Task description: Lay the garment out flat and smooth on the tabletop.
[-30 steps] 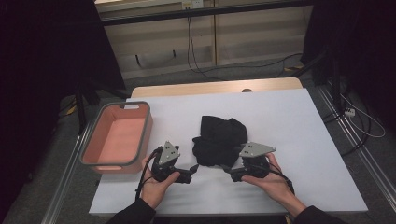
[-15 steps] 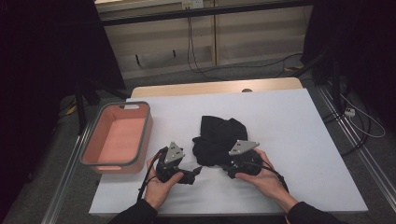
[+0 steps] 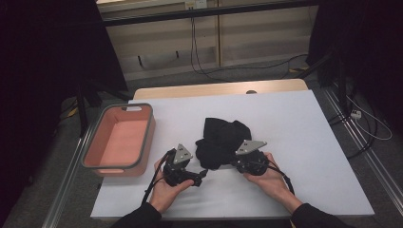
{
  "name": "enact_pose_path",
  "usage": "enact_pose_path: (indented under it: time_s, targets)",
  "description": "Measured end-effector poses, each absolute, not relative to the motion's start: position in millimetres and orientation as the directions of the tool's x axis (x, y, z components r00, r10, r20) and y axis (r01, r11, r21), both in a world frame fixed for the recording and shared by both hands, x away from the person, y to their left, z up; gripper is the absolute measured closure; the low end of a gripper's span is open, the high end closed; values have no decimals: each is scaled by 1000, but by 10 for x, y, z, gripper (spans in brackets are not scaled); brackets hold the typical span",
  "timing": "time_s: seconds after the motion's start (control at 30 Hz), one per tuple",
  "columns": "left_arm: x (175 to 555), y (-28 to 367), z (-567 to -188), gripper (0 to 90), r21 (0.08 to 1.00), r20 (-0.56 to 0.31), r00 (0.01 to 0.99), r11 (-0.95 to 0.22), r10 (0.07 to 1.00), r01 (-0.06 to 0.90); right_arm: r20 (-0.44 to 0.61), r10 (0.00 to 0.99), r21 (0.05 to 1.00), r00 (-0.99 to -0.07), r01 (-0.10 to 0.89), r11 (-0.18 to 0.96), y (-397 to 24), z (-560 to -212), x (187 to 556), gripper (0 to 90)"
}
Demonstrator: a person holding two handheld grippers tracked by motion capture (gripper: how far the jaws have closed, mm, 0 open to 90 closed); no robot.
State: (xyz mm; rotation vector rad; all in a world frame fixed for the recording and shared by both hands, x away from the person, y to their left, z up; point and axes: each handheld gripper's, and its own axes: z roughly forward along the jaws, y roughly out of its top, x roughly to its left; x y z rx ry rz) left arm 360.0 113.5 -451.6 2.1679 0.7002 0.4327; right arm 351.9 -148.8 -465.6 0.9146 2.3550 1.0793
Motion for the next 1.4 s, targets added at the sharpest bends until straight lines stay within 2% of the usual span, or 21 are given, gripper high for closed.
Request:
enact_pose_path:
  time_s: [0.17, 0.5, 0.9, 0.93, 0.97, 1.03, 1.07, 1.13, 1.23, 1.4]
  targets:
    - [3601, 1127, -4520, 64, 782, 73, 797, -530, 600, 327, -73, 682, 813, -728, 352, 464, -1507, -4516, 3454, 828]
    - [3642, 1037, -4515, 61, 772, 75, 803, -544, 591, 328, -71, 705, 868, -706, 305, 392, -1612, -4228, 3424, 836]
    - [3742, 632, -4325, 104, 809, 87, 832, -526, 548, 262, -77, 725, 915, -684, 241, 324, -1711, -3874, 3439, 839]
    - [3765, 608, -4317, 137, 810, 87, 832, -525, 548, 261, -75, 728, 919, -681, 237, 316, -1719, -3849, 3436, 838]
    - [3783, 586, -4316, 210, 814, 69, 833, -513, 549, 271, -76, 729, 922, -680, 231, 311, -1727, -3825, 3433, 838]
    - [3802, 572, -4310, 477, 836, 28, 833, -470, 553, 284, -74, 731, 926, -678, 225, 302, -1738, -3790, 3429, 838]
    - [3804, 574, -4300, 579, 841, 14, 834, -457, 552, 288, -74, 733, 928, -676, 222, 299, -1745, -3778, 3428, 836]
    - [3781, 582, -4271, 721, 843, -6, 849, -454, 529, 289, -68, 734, 930, -676, 223, 292, -1759, -3761, 3431, 836]
    - [3712, 621, -4214, 791, 843, -31, 861, -449, 508, 295, -64, 730, 933, -681, 218, 286, -1757, -3739, 3442, 836]
    - [3511, 736, -4095, 805, 852, -84, 885, -428, 458, 302, -65, 712, 938, -700, 201, 283, -1641, -3672, 3445, 829]
